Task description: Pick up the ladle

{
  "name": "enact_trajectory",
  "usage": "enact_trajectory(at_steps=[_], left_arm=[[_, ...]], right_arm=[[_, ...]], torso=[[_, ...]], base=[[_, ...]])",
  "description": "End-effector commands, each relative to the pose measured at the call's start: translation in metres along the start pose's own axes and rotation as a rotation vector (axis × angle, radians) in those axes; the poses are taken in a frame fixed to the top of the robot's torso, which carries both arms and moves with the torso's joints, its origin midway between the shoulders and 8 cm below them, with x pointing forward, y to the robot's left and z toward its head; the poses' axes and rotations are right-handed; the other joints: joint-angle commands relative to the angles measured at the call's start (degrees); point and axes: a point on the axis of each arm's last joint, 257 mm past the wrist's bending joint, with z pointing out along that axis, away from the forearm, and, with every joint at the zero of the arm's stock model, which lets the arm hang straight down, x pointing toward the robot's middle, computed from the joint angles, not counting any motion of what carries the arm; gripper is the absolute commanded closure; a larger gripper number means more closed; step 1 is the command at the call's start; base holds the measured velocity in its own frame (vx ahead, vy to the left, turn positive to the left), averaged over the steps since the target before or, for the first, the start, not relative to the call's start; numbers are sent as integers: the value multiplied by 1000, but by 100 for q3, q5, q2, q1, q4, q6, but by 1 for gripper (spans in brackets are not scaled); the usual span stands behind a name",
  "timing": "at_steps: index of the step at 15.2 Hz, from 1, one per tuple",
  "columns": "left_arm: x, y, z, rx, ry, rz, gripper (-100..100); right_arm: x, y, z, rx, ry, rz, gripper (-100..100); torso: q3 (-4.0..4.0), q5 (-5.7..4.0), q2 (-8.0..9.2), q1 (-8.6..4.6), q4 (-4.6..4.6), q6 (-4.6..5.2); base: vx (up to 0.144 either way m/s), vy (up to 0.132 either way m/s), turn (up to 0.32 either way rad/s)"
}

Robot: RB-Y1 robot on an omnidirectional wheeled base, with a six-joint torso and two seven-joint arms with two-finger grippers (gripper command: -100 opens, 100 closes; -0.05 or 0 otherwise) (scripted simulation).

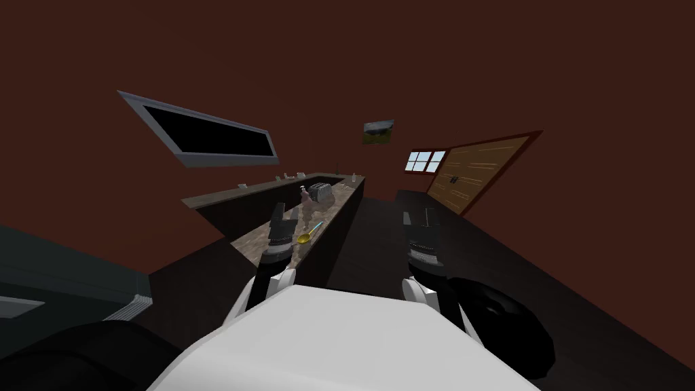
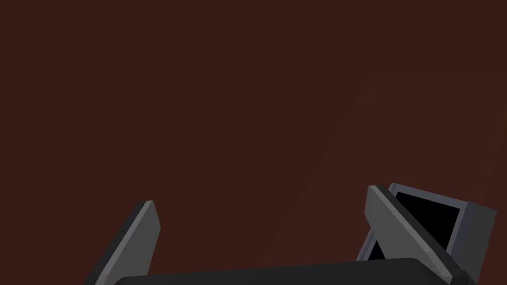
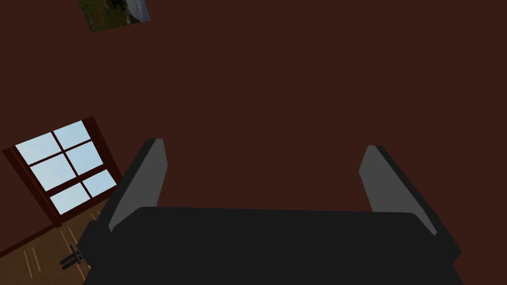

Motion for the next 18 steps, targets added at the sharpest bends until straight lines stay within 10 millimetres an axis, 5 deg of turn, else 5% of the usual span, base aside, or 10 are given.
enact_trajectory(at_steps=[1,10,18], left_arm=[[1,6,-1,-18,34,15,-100],[-18,52,-11,-181,110,93,-100],[-64,105,-32,-393,101,172,-100]], right_arm=[[0,0,0,0,0,0,0],[0,0,0,0,0,0,0],[0,0,0,0,0,0,0]], torso=[[0,0,0,0,0,0],[-21,-5,-36,-25,-8,-1],[-24,-5,-41,-22,-10,0]], base=[[13,-8,19],[70,-48,51],[94,-57,64]])
